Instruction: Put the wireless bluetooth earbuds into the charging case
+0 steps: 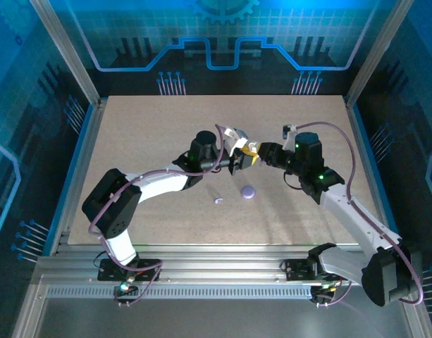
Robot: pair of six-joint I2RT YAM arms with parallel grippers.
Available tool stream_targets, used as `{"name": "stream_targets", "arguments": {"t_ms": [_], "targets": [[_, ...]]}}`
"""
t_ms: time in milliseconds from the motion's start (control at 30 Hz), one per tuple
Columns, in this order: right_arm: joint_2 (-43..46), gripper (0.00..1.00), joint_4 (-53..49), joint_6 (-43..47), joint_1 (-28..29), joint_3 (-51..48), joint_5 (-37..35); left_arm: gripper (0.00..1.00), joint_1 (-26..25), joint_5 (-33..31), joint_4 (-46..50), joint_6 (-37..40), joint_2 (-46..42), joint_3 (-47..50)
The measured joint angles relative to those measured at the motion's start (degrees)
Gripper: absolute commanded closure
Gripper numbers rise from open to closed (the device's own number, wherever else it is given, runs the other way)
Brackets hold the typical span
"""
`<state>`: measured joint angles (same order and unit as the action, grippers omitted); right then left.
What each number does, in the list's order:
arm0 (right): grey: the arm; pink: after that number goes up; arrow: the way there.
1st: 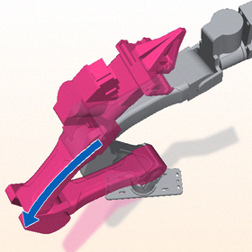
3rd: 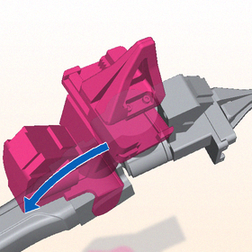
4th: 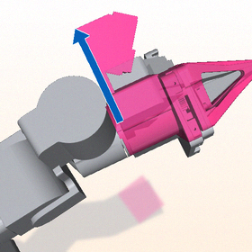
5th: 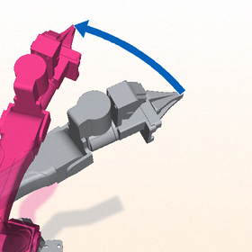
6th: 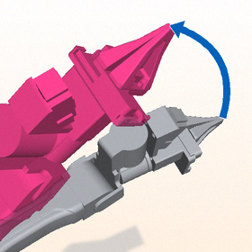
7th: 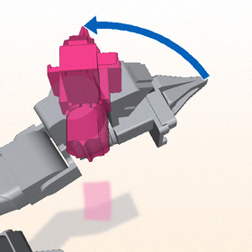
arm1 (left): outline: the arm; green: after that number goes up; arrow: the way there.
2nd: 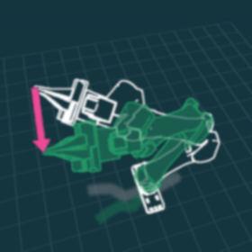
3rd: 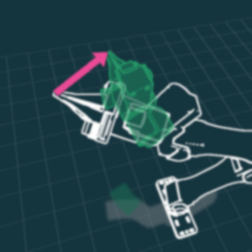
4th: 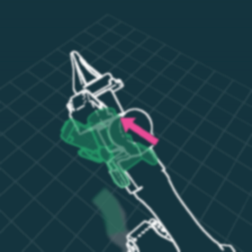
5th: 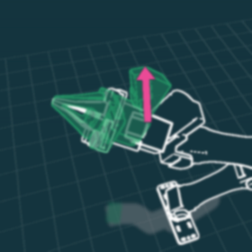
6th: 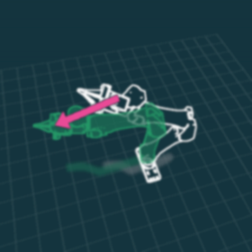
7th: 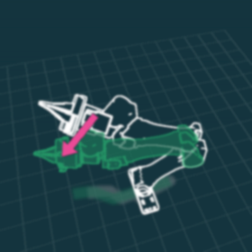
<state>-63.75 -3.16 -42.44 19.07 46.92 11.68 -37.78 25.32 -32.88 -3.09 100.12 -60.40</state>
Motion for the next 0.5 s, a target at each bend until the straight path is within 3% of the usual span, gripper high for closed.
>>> {"name": "stream_targets", "arguments": {"t_ms": [500], "targets": [[0.28,0.63,-1.51,0.9,0.0,0.31,0.31,0.81,0.0,0.0,0.15,0.0,0.0,0.0]]}}
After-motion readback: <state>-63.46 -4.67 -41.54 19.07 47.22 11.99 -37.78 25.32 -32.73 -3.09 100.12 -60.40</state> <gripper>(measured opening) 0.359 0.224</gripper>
